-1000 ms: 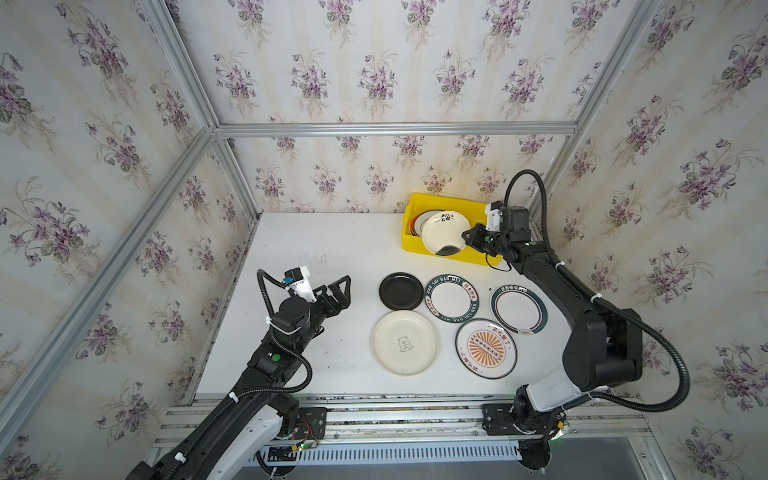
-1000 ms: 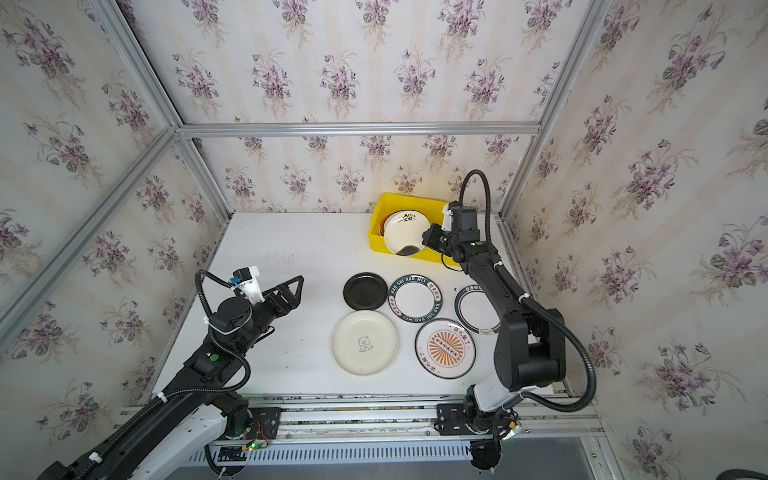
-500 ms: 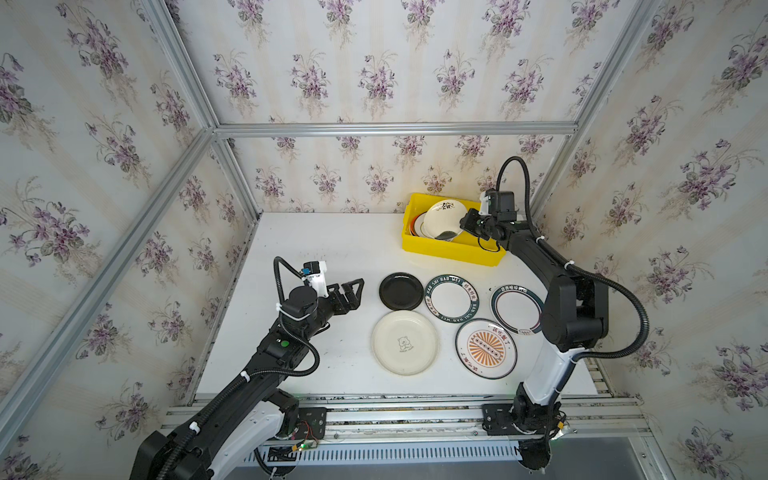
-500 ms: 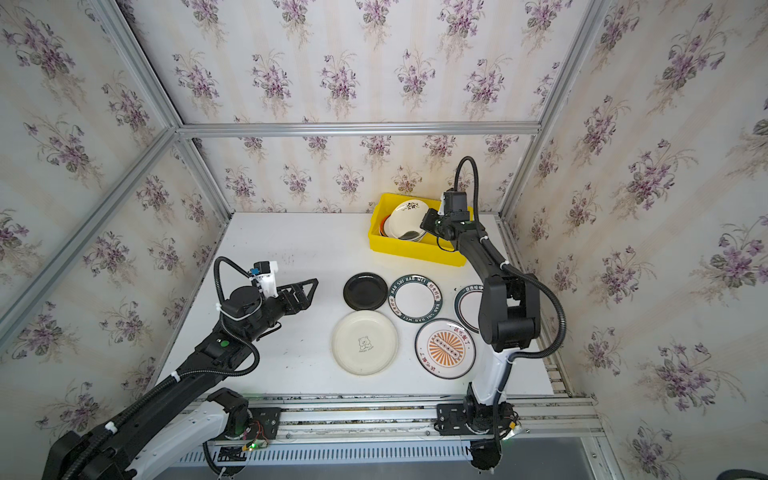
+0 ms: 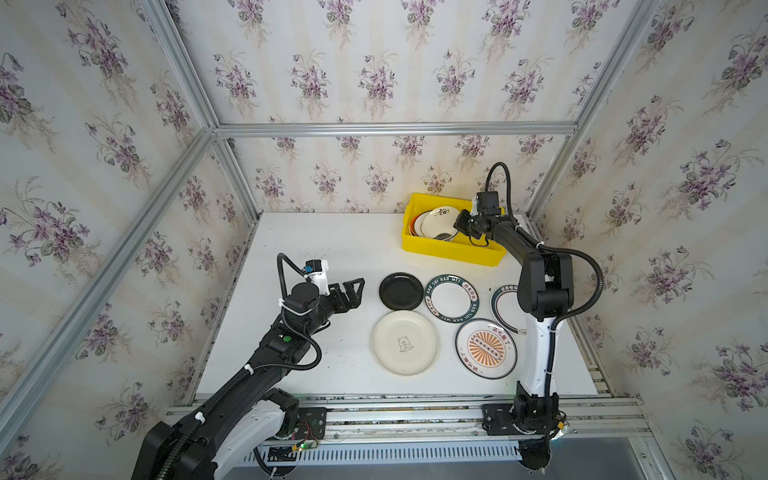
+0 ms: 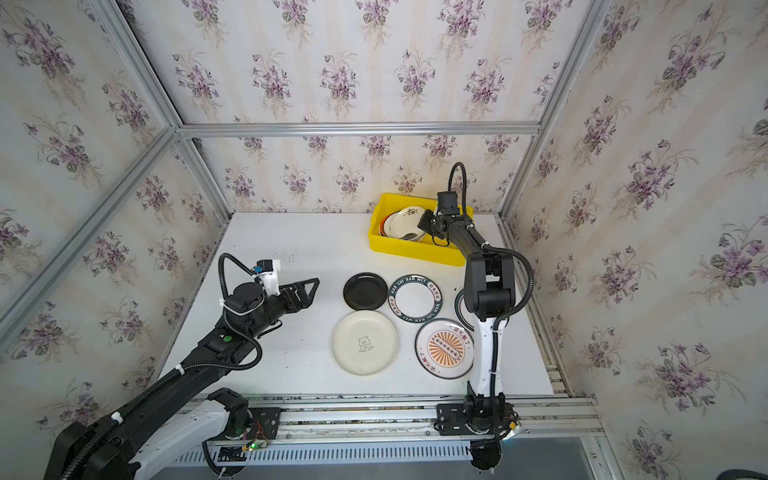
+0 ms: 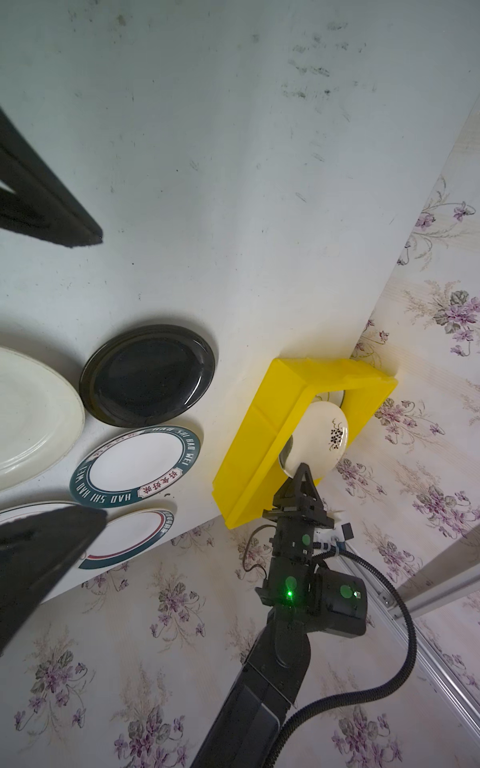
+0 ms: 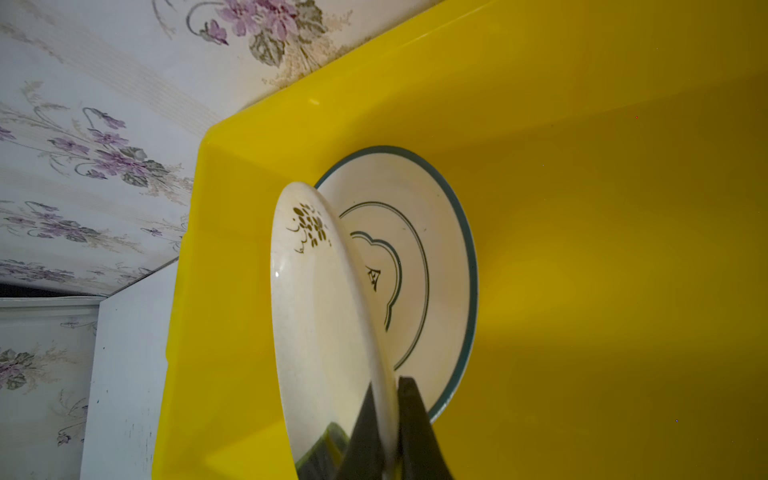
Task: Place the plates into the plastic bin on the countertop
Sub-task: 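Lower the cream plate onto the stacked plates and open right gripper, then move right gripper to the large teal plate while left gripper nears small plates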
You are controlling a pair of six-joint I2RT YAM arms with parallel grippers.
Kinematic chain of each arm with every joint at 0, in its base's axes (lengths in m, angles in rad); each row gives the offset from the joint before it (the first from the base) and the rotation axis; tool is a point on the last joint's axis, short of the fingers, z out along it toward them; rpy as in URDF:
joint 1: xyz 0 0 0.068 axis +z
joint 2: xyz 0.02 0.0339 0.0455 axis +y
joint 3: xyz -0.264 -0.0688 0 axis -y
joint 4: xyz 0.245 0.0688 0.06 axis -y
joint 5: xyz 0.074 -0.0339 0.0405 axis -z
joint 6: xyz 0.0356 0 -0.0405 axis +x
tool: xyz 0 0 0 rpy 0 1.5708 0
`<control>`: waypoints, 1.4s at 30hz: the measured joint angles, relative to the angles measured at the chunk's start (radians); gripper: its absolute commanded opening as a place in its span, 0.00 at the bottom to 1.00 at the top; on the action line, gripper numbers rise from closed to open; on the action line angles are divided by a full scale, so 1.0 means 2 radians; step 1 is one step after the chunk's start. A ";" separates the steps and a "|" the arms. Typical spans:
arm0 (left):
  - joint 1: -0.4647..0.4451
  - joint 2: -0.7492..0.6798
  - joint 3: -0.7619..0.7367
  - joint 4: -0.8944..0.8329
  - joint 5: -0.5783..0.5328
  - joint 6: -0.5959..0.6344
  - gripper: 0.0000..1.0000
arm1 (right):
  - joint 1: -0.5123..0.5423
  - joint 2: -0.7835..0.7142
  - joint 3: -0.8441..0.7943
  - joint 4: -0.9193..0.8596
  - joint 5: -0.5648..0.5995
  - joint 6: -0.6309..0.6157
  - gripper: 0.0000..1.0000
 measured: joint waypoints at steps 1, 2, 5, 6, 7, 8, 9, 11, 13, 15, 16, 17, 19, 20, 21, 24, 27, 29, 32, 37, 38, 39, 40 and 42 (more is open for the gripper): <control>0.002 0.004 0.002 -0.001 0.000 0.000 0.99 | 0.000 0.010 0.014 -0.003 0.001 -0.001 0.00; 0.002 0.008 0.003 -0.001 0.002 0.000 1.00 | 0.000 0.018 0.025 -0.005 0.003 -0.001 0.00; 0.005 0.017 0.006 -0.002 0.005 0.000 0.99 | 0.000 0.042 0.055 -0.009 0.004 -0.001 0.00; 0.005 0.019 0.006 -0.002 0.006 0.000 1.00 | 0.000 0.049 0.061 -0.011 0.004 -0.001 0.00; 0.006 0.021 0.006 -0.002 0.008 0.000 0.99 | 0.000 0.056 0.066 -0.014 0.003 0.001 0.00; 0.007 0.023 0.006 -0.002 0.010 0.000 1.00 | 0.000 0.062 0.071 -0.019 0.003 0.001 0.03; 0.008 0.024 0.006 -0.002 0.013 -0.001 0.99 | 0.000 0.068 0.075 -0.023 0.003 0.005 0.08; 0.009 0.025 0.006 -0.002 0.013 -0.001 1.00 | 0.001 0.075 0.081 -0.025 -0.003 0.012 0.18; 0.012 0.025 0.006 -0.003 0.013 -0.002 1.00 | 0.001 0.076 0.084 -0.029 0.000 0.012 0.35; 0.014 0.025 0.006 -0.003 0.014 -0.002 1.00 | 0.001 0.076 0.084 -0.032 -0.001 0.012 0.39; 0.015 0.025 0.006 -0.003 0.016 -0.004 1.00 | 0.001 0.076 0.084 -0.033 -0.001 0.010 0.42; 0.015 0.025 0.006 -0.003 0.016 -0.004 1.00 | 0.001 0.076 0.084 -0.033 -0.001 0.009 0.46; 0.016 0.024 0.006 -0.003 0.018 -0.005 1.00 | 0.003 0.072 0.082 -0.034 0.000 0.002 0.63; 0.016 0.024 0.006 -0.003 0.018 -0.005 1.00 | 0.003 0.068 0.079 -0.032 0.002 -0.002 0.67; 0.016 0.024 0.006 -0.003 0.019 -0.005 0.99 | 0.003 0.061 0.071 -0.029 0.004 -0.007 0.70; 0.018 0.024 0.006 -0.003 0.021 -0.006 1.00 | 0.006 0.031 0.037 -0.011 0.011 -0.014 0.72; 0.018 0.024 0.006 -0.003 0.025 -0.011 1.00 | 0.006 -0.001 0.005 -0.002 0.023 -0.023 0.78; 0.018 0.023 0.006 -0.003 0.027 -0.013 1.00 | 0.007 -0.024 -0.010 0.000 0.037 -0.032 0.82; 0.018 0.018 0.006 -0.003 0.031 -0.015 1.00 | 0.006 -0.060 -0.031 0.000 0.062 -0.045 0.89; 0.018 0.008 0.003 -0.003 0.032 -0.020 1.00 | 0.000 -0.133 -0.107 0.005 0.103 -0.066 1.00; 0.018 0.008 0.002 -0.003 0.032 -0.024 1.00 | -0.003 -0.148 -0.128 0.007 0.110 -0.066 0.99; 0.018 0.009 0.002 -0.003 0.033 -0.024 1.00 | -0.006 -0.161 -0.147 0.007 0.116 -0.068 0.99; 0.019 0.009 0.002 -0.003 0.035 -0.026 1.00 | -0.011 -0.176 -0.168 0.006 0.121 -0.071 0.99; 0.019 0.010 0.002 -0.002 0.041 -0.028 0.99 | -0.020 -0.212 -0.212 0.006 0.133 -0.079 1.00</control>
